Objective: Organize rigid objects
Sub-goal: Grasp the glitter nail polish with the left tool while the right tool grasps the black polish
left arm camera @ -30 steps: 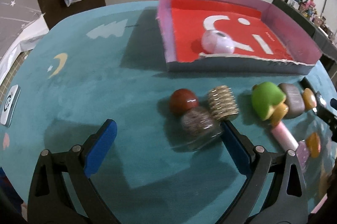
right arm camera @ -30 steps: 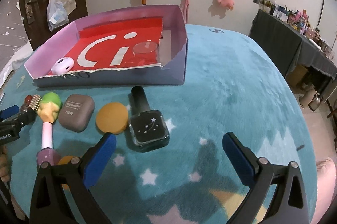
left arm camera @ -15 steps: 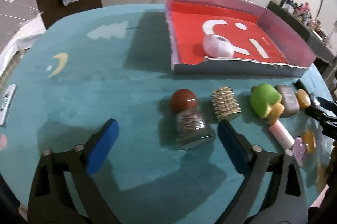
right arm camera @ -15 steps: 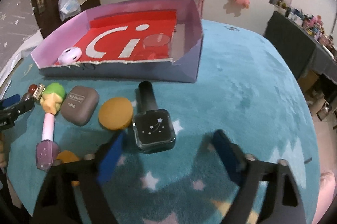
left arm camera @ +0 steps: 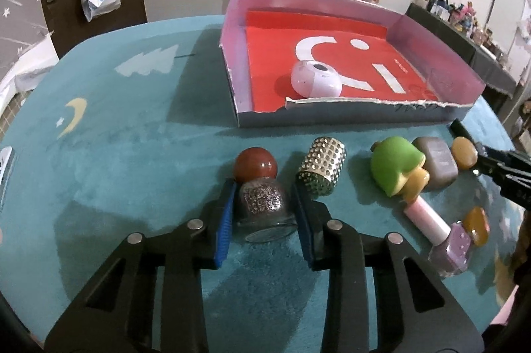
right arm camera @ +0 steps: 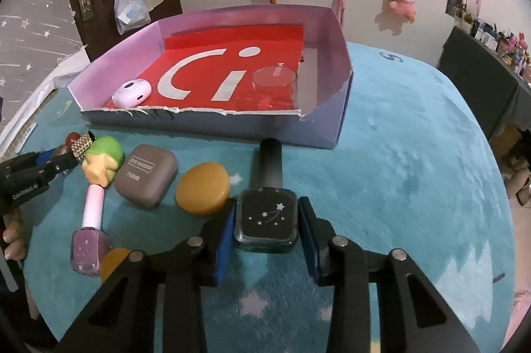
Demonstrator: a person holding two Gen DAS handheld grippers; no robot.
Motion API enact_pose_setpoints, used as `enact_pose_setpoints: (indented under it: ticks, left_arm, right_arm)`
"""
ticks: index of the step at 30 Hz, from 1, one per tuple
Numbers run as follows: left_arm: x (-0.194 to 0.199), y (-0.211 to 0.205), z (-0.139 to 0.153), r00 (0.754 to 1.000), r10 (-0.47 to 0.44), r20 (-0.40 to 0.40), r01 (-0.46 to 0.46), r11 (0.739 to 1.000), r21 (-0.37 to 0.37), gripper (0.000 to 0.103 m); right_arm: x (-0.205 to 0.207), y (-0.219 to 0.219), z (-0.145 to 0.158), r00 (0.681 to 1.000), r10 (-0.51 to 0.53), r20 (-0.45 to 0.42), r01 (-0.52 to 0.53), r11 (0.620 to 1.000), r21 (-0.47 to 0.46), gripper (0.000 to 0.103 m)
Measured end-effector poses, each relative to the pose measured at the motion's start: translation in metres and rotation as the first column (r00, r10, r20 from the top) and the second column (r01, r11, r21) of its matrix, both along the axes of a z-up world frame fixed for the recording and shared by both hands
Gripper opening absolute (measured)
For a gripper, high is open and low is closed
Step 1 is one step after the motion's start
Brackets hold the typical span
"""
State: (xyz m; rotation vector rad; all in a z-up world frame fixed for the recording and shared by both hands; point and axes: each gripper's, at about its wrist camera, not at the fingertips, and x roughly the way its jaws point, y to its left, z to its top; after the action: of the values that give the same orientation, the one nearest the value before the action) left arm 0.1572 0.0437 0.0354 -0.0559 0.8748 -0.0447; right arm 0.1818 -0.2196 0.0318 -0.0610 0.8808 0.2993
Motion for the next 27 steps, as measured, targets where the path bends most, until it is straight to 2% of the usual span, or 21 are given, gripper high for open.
enact_pose_setpoints:
  ticks: [3,7,13,19,27]
  left_arm:
    - [-0.006,0.001,0.005,1.0,0.006,0.021,-0.005,0.999,-0.032,0.031]
    - [-0.017,-0.005,0.012,0.998,-0.009,0.066,0.011,1.0,-0.022,0.031]
    - [-0.024,-0.014,0.016,0.995,-0.044,0.093,0.047,0.999,-0.024,0.031]
    - [-0.028,-0.019,0.02,0.992,-0.062,0.11,0.065,0.998,-0.025,0.031]
    - [-0.029,-0.02,0.022,0.991,-0.07,0.116,0.074,0.997,-0.029,0.031]
  right_arm:
    - [0.001,-0.004,0.001,1.0,-0.01,-0.003,0.01,0.999,0.042,0.038]
    - [-0.003,-0.005,0.007,0.999,-0.034,0.024,0.032,0.999,0.044,0.038]
    - [-0.013,0.005,0.022,0.998,-0.01,0.055,0.007,0.999,0.054,0.038]
    - [-0.02,0.011,0.031,0.997,-0.001,0.073,-0.004,0.998,0.061,0.038]
    - [-0.024,0.012,0.029,0.998,0.008,0.057,-0.012,0.998,0.063,0.038]
